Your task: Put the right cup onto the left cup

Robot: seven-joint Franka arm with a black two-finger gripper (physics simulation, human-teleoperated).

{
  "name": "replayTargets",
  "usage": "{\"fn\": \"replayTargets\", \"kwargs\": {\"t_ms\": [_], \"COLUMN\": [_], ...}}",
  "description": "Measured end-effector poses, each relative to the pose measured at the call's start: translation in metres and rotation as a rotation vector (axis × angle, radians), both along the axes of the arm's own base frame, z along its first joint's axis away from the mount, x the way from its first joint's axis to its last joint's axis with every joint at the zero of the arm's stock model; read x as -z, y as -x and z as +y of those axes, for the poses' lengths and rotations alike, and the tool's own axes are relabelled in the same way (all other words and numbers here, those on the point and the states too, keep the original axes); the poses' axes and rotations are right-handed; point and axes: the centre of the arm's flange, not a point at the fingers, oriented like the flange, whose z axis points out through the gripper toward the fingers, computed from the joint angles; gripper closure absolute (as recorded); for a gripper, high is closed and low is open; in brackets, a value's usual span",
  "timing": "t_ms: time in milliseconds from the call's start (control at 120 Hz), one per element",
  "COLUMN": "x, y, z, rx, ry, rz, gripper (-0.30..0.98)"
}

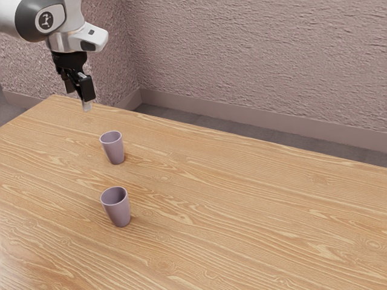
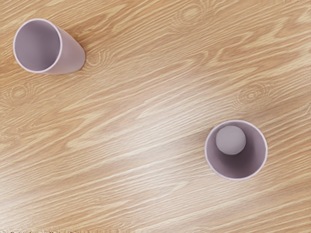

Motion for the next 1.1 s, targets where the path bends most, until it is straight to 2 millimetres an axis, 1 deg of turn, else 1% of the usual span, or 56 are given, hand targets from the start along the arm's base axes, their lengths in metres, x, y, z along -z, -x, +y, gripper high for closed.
{"fn": "replayTargets", "kwargs": {"t_ms": [108,233,267,300,392,475,517,558,658,717,767,875,942,1008,1100], "x": [0.002,0.009,0.014,0.024,0.058,0.081,0.091,0.101,0.138,0.161,0.177,0.213,0.232,0.246,0.262], "y": [-0.001,-0.004,-0.007,-0.012,-0.029,-0.043,-0.049,-0.055,-0.061,-0.061,-0.059,-0.048,-0.047,-0.048,-0.052], "z": [-0.001,0.001,0.003,0.010,0.037,0.061,0.067,0.066,0.039,0.033,0.033,0.036,0.039,0.045,0.046], "rx": [-0.024,-0.050,-0.060,-0.078,-0.137,-0.184,-0.196,-0.195,-0.158,-0.155,-0.164,-0.190,-0.203,-0.214,-0.211], "ry": [0.000,-0.007,-0.006,-0.007,-0.011,-0.015,-0.016,-0.017,-0.011,0.000,0.011,0.039,0.048,0.053,0.055], "rz": [0.001,0.009,0.015,0.026,0.063,0.077,0.079,0.085,0.136,0.170,0.196,0.261,0.289,0.297,0.304], "gripper": [0.00,0.00,0.00,0.00,0.00,0.00,0.00,0.00,0.00,0.00,0.00,0.00,0.00,0.00,0.00]}}
